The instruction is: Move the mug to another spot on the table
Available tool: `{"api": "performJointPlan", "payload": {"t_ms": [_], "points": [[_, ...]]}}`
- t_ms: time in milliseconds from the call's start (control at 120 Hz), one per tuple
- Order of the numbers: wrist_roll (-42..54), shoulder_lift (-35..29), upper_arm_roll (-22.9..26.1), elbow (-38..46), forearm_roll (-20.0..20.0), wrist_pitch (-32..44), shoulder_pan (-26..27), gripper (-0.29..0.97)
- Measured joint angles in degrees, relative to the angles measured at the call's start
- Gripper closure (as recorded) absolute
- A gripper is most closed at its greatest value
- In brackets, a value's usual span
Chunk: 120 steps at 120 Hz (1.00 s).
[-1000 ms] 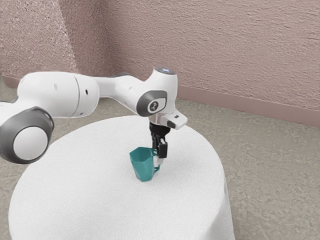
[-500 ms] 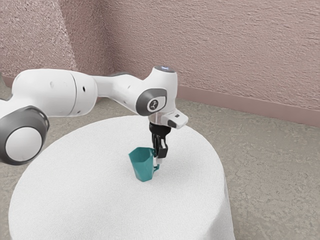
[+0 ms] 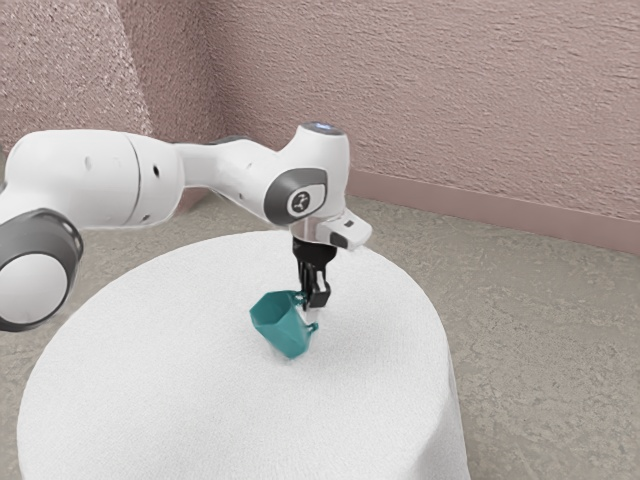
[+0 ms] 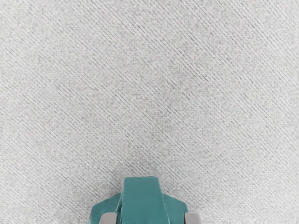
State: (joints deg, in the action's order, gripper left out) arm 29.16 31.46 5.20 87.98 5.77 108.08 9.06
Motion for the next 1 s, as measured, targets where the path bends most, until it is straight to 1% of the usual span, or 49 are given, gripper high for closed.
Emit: {"api": "performJointPlan", "payload": {"t_ms": [100, 217, 317, 433, 525, 633, 842, 1000], "points": [[-0.28, -3.82, -1.10, 3.13, 0.12, 0.00, 1.02, 0.64], [-0.91, -7.66, -4.58, 6.63, 0.69, -0.01, 3.90, 0.68], [-1.45, -10.69, -6.27, 10.13, 1.28, -0.18, 4.42, 0.71], [-2.02, -12.46, -8.10, 12.19, 3.12, -1.53, 4.47, 0.72], [-2.45, -12.62, -9.68, 13.18, 4.85, -3.45, 4.43, 0.73], [-2.94, -12.25, -10.20, 14.43, 6.01, -5.82, 4.40, 0.74], [-3.68, -8.33, -12.21, 14.40, 6.68, -8.06, 4.33, 0.74], [-4.08, -6.30, -12.41, 13.72, 6.73, -8.66, 4.40, 0.73]]}}
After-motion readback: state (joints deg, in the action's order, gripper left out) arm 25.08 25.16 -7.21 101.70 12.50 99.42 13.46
